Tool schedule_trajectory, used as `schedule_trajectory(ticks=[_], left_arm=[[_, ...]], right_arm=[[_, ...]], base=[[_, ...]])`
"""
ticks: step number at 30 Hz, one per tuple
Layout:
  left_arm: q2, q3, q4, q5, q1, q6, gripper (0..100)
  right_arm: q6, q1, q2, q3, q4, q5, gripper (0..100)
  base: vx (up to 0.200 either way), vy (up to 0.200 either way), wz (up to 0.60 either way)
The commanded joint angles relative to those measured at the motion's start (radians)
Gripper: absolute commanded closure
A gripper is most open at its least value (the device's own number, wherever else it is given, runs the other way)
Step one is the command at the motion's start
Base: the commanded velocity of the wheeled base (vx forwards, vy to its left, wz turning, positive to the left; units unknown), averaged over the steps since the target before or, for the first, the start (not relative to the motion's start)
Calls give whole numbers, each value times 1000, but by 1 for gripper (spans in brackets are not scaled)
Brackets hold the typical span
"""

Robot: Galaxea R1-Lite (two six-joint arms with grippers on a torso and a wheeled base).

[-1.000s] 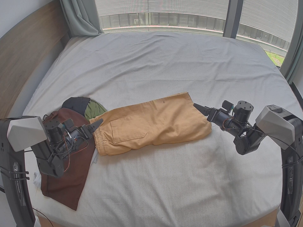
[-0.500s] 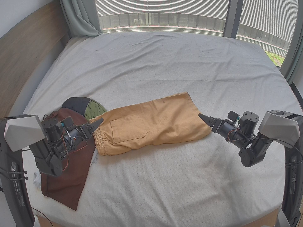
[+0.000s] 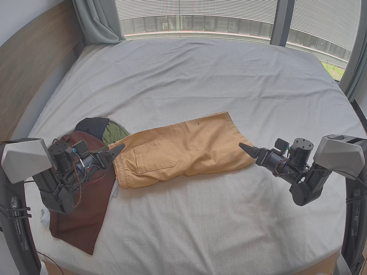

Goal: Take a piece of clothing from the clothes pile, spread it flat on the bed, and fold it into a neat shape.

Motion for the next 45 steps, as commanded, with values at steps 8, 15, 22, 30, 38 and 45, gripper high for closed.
schedule_trajectory(ticks=[8,15,22,30,38,45], left_arm=[[-1,8,-1,-1,2,3,0],[-1,8,-2,-1,2,21,0],[4,8,-1,-1,3,21,0],[7,8,-2,-1,5,22,0],[5,8,-1,-1,8,21,0],[2,7,-1,-1,8,21,0]], right_arm=[[0,11,5,35,37,1,0],[1,14,34,33,51,1,0],[0,17,89,24,56,1,0],[1,34,109,22,83,1,0],[81,121,186,-90,76,-101,0],[153,153,236,-185,71,-122,0]], base=[[0,0,0],[0,0,0],[0,0,0],[0,0,0],[0,0,0],[0,0,0]])
